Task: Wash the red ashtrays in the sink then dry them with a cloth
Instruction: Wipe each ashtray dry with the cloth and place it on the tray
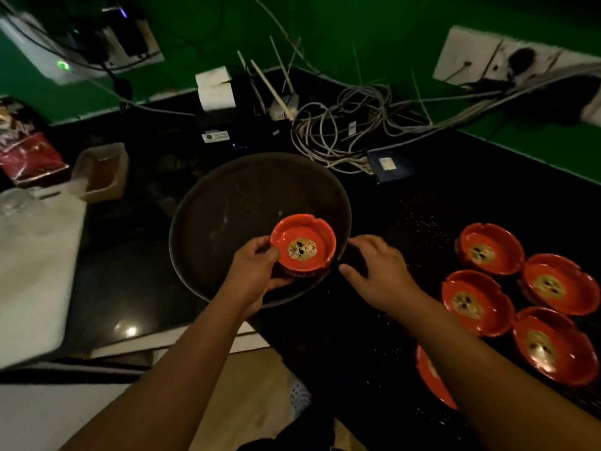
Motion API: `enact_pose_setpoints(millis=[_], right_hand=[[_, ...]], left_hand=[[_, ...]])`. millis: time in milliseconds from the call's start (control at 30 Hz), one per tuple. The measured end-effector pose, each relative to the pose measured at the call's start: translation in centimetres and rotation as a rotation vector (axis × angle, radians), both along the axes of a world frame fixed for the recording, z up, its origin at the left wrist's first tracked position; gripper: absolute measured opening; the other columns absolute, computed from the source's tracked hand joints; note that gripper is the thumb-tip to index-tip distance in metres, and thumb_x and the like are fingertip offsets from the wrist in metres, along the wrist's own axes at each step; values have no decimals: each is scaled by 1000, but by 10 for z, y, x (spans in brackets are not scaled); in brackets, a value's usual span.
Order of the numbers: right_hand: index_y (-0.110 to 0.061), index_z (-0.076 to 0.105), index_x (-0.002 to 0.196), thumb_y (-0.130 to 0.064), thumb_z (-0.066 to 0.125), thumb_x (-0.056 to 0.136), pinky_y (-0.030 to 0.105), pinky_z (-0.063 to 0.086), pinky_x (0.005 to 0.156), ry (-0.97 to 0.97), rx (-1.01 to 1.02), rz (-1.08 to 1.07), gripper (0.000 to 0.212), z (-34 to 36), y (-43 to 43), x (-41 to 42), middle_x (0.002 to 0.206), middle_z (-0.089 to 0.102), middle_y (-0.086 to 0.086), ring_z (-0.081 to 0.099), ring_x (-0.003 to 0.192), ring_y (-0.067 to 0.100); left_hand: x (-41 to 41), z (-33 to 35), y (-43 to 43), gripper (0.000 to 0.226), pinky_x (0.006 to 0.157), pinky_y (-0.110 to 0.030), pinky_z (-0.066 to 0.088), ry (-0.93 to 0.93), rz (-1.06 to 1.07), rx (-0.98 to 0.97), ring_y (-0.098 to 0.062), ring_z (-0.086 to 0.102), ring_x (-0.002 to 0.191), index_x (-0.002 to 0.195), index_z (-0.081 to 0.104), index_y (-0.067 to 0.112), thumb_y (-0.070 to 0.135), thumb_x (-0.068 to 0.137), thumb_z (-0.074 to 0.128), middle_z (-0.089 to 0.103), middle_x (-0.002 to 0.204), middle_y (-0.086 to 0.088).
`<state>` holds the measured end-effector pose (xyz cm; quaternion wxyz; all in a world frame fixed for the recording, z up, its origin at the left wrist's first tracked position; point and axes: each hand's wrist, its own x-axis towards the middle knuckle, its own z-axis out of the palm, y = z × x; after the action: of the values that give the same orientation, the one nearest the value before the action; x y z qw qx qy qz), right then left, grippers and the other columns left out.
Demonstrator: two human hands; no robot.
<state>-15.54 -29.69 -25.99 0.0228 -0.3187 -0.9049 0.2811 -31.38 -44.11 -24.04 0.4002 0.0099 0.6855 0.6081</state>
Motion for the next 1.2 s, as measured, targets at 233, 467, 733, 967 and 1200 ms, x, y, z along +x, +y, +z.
enact_pose_setpoints(millis=[233,467,733,967,1200], right_hand=[[-21,12,153,-47,50,93,57,6,117,-239,-84,-199,75,-34,10,-60,160,12,2,12,146,22],[-24,9,153,-46,50,93,54,-2,115,-242,-20,-253,76,-46,6,-60,160,10,-4,11,146,19],[-26,7,153,-47,45,94,51,-4,117,-226,-14,-274,73,-48,2,-59,160,9,-8,10,146,18],[-31,27,148,-45,51,93,51,6,118,-126,-76,-293,61,-30,8,-40,155,26,-5,24,142,19],[-30,58,125,-38,60,89,41,33,105,-25,28,-493,36,7,6,64,129,56,-6,47,124,20]], left_hand=[[-72,-27,60,40,75,-38,57,22,-55,-109,-23,60,109,134,47,14,17,95,54,57,127,-9],[-92,-47,113,43,72,-34,56,92,-90,-125,-24,56,116,139,44,14,16,97,52,52,135,-9],[-97,-54,118,60,110,-43,37,340,-253,-219,-22,42,133,150,23,21,27,97,51,41,147,-6],[-64,-31,95,34,104,-21,23,804,-558,-213,-17,29,139,127,56,20,18,93,57,33,150,-2],[41,-9,104,17,82,5,29,849,-933,64,-3,54,105,104,69,17,14,90,59,60,113,5]])
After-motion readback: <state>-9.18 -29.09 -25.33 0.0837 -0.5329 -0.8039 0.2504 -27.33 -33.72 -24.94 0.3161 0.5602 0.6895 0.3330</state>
